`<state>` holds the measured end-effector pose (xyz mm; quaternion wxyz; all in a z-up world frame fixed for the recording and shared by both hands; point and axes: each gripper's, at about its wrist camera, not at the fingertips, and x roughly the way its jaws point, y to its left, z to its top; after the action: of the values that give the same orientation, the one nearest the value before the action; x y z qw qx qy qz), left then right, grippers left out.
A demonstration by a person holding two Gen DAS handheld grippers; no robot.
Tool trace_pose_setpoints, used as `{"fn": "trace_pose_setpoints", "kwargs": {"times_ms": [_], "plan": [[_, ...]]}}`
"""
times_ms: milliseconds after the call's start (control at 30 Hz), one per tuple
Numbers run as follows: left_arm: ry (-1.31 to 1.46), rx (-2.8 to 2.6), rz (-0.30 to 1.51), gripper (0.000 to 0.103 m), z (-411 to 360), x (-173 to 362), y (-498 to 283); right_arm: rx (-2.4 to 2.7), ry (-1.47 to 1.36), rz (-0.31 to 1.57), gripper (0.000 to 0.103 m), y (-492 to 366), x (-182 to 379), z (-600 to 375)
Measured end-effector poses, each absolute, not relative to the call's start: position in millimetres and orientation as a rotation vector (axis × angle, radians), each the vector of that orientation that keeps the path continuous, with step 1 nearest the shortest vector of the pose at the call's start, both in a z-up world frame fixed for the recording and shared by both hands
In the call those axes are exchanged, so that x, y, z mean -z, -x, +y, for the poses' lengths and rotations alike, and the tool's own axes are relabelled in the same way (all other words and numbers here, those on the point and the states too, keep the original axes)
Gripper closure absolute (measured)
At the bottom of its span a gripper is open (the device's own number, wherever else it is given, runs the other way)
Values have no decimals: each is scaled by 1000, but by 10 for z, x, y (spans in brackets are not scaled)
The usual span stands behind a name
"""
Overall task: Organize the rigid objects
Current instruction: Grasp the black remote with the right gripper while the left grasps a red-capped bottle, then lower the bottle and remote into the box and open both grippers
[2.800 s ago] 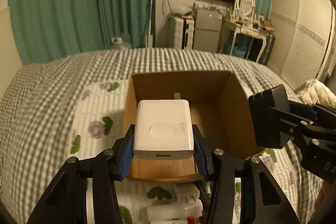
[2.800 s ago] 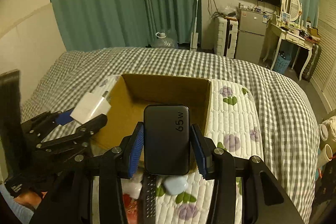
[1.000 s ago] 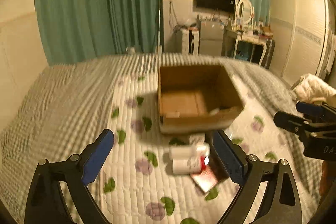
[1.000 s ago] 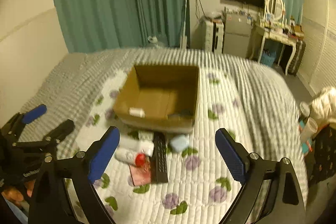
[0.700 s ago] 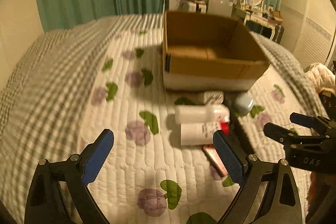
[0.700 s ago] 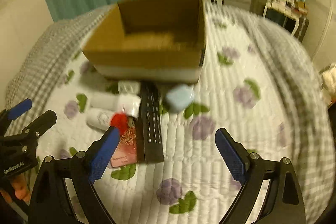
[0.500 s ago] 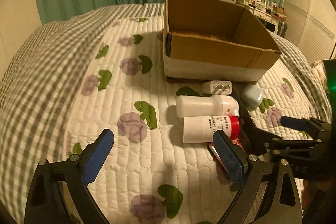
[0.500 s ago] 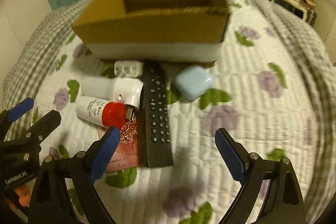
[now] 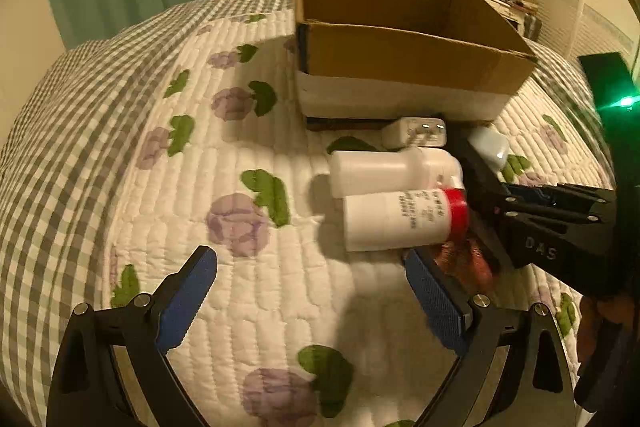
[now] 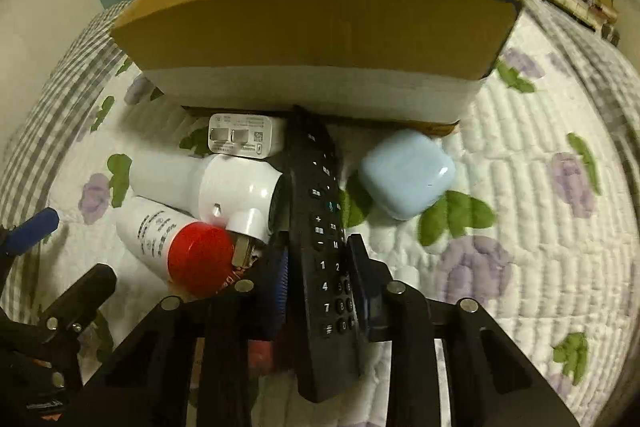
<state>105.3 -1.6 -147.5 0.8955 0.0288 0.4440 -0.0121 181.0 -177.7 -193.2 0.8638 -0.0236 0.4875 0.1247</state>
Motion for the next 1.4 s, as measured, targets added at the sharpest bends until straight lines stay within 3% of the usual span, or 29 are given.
{"fn": "trace_pose_setpoints", "kwargs": {"times_ms": [200, 567, 633, 733, 900, 1100, 1400], "plan": [[-17, 98, 934, 6, -225, 1468, -1076, -240, -102, 952, 84, -1582, 1694, -2188], [-28, 92, 943, 6, -417, 1588, -1350, -229, -110, 929, 84, -1556, 1548, -2277], [-31, 95, 945, 9, -412, 1615, -1389, -226, -103, 932, 84, -1563, 1568, -2286], [-2, 139, 958, 24, -415, 1634, -1417, -218, -103, 930, 84, -1570, 1565, -2323], [-37, 128, 947, 25, -472, 1590, -1363, -212, -106, 925, 84, -1548, 1519, -2366], [-18, 101, 893, 25, -423, 1251, -1203, -213, -83, 908, 84, -1408, 1322, -2348], [-31, 94, 785, 25, -391, 398, -1012, -216, -67, 798, 84, -1162, 562, -2377]]}}
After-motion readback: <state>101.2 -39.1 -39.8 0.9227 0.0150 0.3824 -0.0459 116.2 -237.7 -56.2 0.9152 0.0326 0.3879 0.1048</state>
